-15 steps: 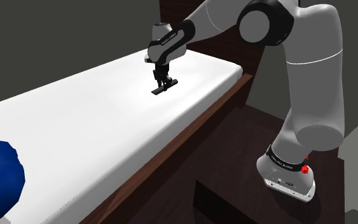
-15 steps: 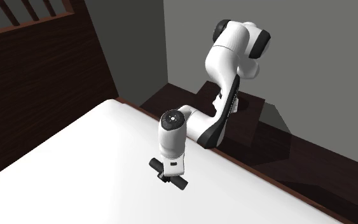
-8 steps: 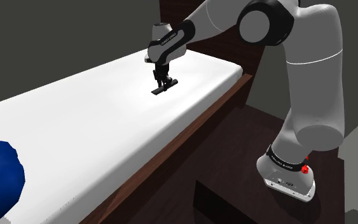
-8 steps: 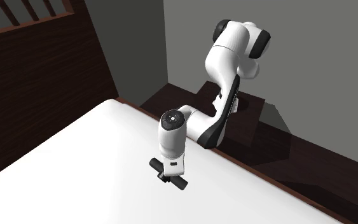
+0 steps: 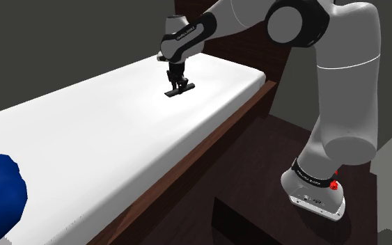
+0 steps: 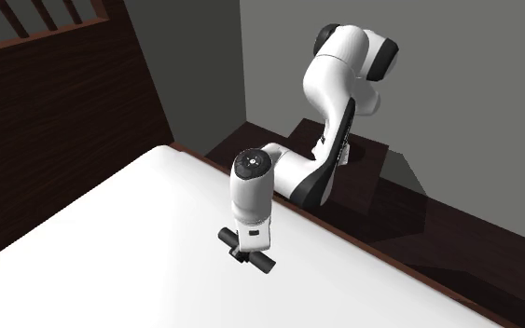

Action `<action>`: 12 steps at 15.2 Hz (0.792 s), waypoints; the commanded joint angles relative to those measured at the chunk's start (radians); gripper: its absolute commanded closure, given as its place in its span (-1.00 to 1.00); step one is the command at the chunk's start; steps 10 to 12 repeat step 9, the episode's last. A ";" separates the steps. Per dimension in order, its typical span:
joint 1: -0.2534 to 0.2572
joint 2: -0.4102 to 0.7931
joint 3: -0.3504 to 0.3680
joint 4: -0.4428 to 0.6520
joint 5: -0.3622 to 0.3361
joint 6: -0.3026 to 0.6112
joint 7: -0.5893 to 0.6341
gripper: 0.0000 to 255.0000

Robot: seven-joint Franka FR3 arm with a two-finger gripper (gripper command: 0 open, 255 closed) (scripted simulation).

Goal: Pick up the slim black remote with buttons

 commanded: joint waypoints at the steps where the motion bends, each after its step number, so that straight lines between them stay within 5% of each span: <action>1: 0.001 -0.014 -0.002 0.009 -0.004 -0.022 0.003 1.00; 12: 0.004 -0.045 -0.007 0.047 -0.015 -0.092 0.010 1.00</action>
